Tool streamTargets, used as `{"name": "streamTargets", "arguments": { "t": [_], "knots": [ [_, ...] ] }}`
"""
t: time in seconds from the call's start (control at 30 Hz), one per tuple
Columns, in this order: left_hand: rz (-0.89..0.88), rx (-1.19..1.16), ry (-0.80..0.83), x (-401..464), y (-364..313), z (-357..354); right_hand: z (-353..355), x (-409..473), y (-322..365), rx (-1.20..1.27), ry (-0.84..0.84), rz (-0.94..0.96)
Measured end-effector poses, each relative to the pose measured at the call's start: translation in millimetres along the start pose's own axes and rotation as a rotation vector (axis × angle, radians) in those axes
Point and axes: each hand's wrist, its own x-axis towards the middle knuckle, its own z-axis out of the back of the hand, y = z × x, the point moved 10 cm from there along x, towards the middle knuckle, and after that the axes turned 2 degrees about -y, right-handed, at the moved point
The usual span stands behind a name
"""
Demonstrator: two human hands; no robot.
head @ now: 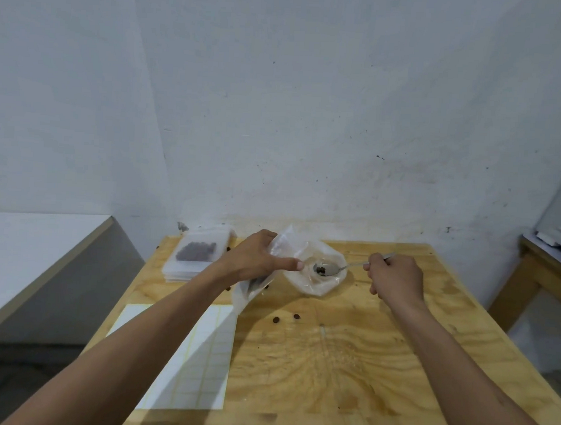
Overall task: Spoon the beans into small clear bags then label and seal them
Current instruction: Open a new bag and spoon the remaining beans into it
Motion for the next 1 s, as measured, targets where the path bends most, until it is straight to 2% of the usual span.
{"name": "streamTargets", "arguments": {
  "t": [0.17,0.33,0.63,0.83,1.0],
  "knots": [
    [0.040,-0.020,-0.029,9,10,-7,5,-7,-12,0.048,-0.098,-0.083],
    [0.116,-0.031,-0.108,14,22,-3,6,-13,-9,0.067,-0.109,-0.056],
    [0.181,-0.007,-0.146,18,41,0,27,-10,0,0.129,-0.199,0.018],
    [0.062,0.023,-0.027,19,27,-15,35,-4,23,0.172,-0.174,0.057],
    [0.009,0.117,0.007,14,7,-21,18,-6,67,0.090,-0.057,0.264]
  ]
}}
